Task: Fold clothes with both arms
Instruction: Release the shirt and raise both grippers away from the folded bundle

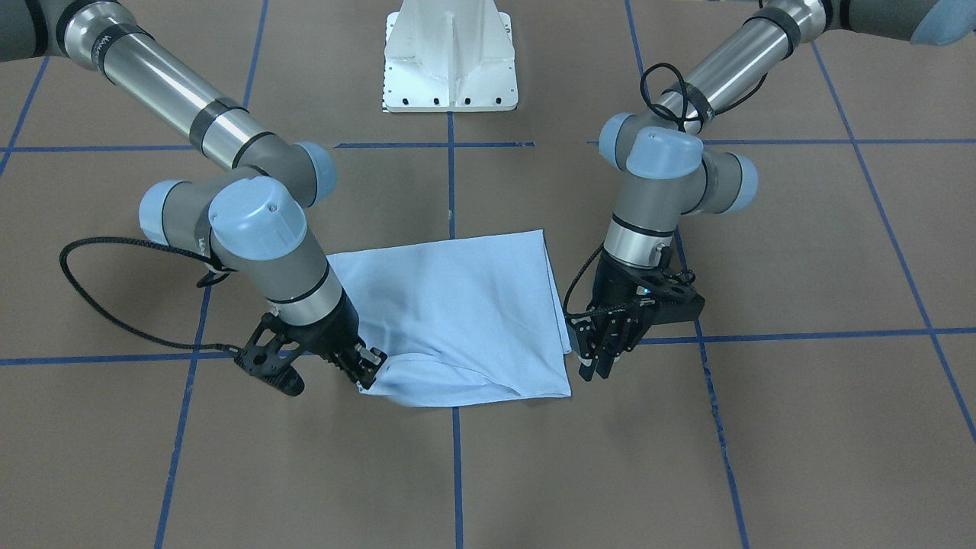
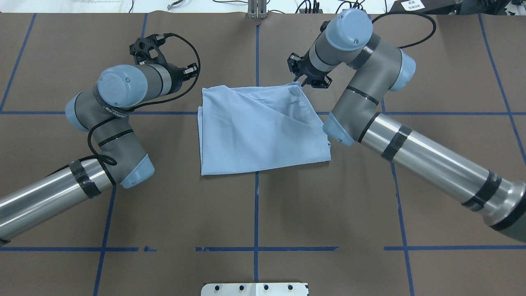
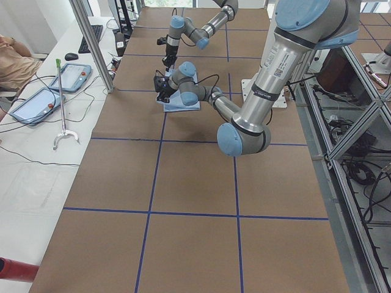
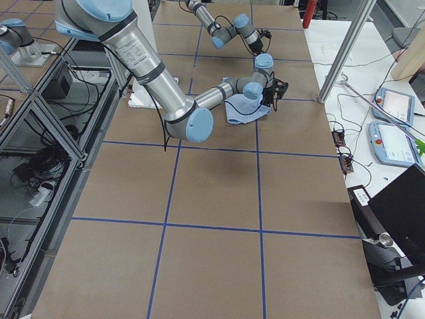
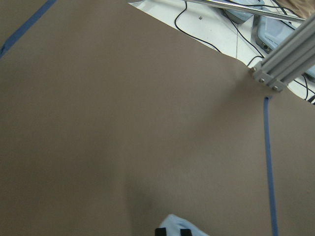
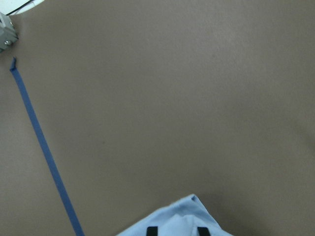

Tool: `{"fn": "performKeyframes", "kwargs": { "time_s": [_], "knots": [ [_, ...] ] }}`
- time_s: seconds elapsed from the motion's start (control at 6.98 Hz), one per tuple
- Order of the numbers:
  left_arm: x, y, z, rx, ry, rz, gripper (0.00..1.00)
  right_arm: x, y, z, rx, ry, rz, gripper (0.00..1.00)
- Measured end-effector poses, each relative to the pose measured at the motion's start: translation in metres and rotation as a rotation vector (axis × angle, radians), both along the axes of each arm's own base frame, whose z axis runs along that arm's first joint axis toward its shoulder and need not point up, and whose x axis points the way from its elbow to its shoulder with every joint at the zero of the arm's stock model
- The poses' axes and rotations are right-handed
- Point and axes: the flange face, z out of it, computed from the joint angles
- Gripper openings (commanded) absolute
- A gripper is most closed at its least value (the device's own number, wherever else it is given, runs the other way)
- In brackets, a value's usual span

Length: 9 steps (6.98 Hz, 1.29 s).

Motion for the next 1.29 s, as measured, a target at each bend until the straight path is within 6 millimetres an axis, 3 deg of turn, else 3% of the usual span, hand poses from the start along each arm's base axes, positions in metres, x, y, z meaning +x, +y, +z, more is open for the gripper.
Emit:
{"fn": "performKeyframes", "kwargs": {
  "time_s": [0.14, 0.43, 0.57, 0.72, 0.86, 1.0, 1.29],
  "knots": [
    [-0.006, -0.007, -0.001, 0.027, 0.004, -0.002, 1.00, 0.025, -0.023, -0.002, 0.001, -0.023, -0.046, 1.00],
    [-0.031, 0.004, 0.000, 0.048, 0.021, 0.059, 1.00, 0.055, -0.026, 0.009, 0.021, -0.037, -0.077, 1.00],
    [-0.059, 0.013, 0.005, 0.087, 0.001, 0.110, 1.00, 0.077, -0.020, 0.034, 0.052, -0.020, -0.095, 1.00],
    [-0.093, 0.023, 0.019, 0.133, -0.057, 0.177, 1.00, 0.116, -0.013, 0.073, 0.118, 0.022, -0.125, 1.00],
    [-0.132, 0.024, 0.035, 0.175, -0.142, 0.256, 1.00, 0.169, -0.006, 0.120, 0.194, 0.082, -0.162, 1.00],
    [-0.179, 0.020, 0.053, 0.206, -0.251, 0.343, 1.00, 0.235, 0.001, 0.166, 0.264, 0.137, -0.199, 1.00],
    [-0.296, 0.013, 0.077, 0.247, -0.482, 0.492, 1.00, 0.372, 0.016, 0.234, 0.337, 0.173, -0.269, 1.00]
  ]
}}
